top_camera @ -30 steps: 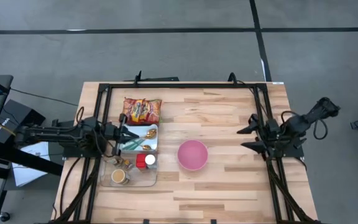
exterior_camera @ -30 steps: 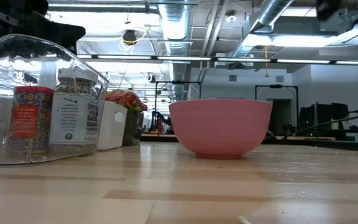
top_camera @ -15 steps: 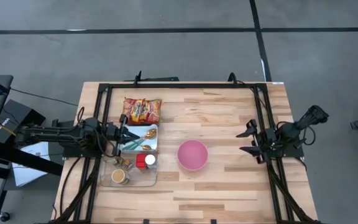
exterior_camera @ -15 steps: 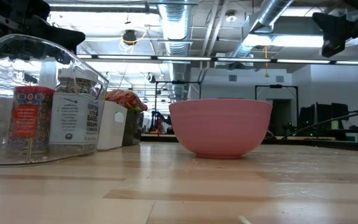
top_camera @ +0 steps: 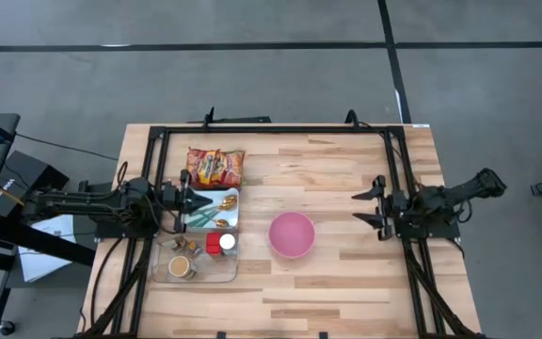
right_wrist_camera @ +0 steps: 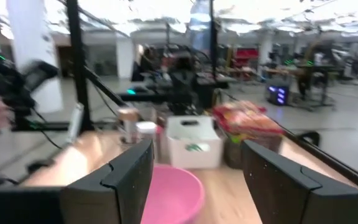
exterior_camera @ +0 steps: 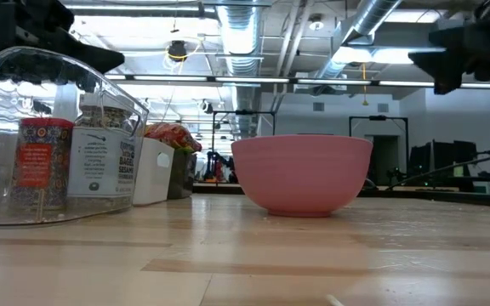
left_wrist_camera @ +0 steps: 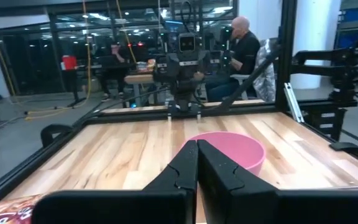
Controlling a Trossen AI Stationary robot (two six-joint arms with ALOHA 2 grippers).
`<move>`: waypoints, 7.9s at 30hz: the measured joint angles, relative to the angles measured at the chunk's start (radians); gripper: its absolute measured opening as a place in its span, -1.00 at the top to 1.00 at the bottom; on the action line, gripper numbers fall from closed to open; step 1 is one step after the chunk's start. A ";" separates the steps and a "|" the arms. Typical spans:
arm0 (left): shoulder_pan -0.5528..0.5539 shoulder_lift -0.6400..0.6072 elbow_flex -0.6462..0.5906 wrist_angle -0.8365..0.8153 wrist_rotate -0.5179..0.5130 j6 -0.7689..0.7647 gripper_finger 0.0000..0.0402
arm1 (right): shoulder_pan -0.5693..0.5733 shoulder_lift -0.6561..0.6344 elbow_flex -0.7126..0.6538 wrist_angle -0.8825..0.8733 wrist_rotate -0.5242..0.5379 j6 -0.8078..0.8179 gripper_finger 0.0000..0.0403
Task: Pick & Place Food Item
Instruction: Return to Home Position
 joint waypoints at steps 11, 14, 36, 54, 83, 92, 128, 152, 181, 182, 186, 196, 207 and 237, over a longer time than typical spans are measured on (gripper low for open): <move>0.081 -0.001 0.000 -0.001 -0.030 -0.007 1.00 | -0.153 0.000 0.003 -0.014 -0.130 -0.013 -0.15; 0.092 -0.001 0.000 -0.004 -0.019 -0.020 1.00 | -0.173 0.000 0.013 -0.030 -0.160 0.014 -0.15; 0.092 -0.001 0.000 -0.009 0.063 -0.022 1.00 | -0.175 0.000 0.019 -0.120 -0.265 0.004 0.03; 0.092 0.000 0.000 0.000 0.063 0.001 0.99 | -0.176 0.003 0.019 -0.130 -0.262 0.047 0.13; 0.092 0.000 0.000 -0.002 0.063 0.001 0.99 | -0.176 0.003 0.019 -0.130 -0.262 0.046 0.12; 0.092 0.000 0.000 -0.002 0.063 0.001 0.99 | -0.176 0.003 0.019 -0.130 -0.262 0.046 0.12; 0.092 0.000 0.000 -0.002 0.062 0.001 0.99 | -0.176 0.003 0.019 -0.130 -0.262 0.046 0.10; 0.092 0.000 -0.001 -0.002 0.063 0.001 0.99 | -0.176 0.003 0.019 -0.129 -0.262 0.046 0.09; 0.092 0.000 0.000 -0.002 0.063 0.001 0.99 | -0.176 0.003 0.019 -0.130 -0.262 0.047 0.10; 0.092 0.000 -0.001 -0.002 0.062 0.001 0.99 | -0.176 0.003 0.019 -0.130 -0.262 0.046 0.10; 0.092 0.000 -0.001 -0.002 0.063 0.001 0.99 | -0.176 0.003 0.019 -0.129 -0.262 0.046 0.10; 0.092 0.000 -0.001 -0.002 0.062 0.001 0.99 | -0.176 0.003 0.019 -0.130 -0.262 0.046 0.10; 0.092 0.000 -0.001 -0.002 0.063 0.001 0.99 | -0.176 0.003 0.019 -0.130 -0.262 0.046 0.10; 0.092 0.000 0.000 -0.002 0.062 0.001 0.99 | -0.176 0.003 0.019 -0.129 -0.262 0.046 0.10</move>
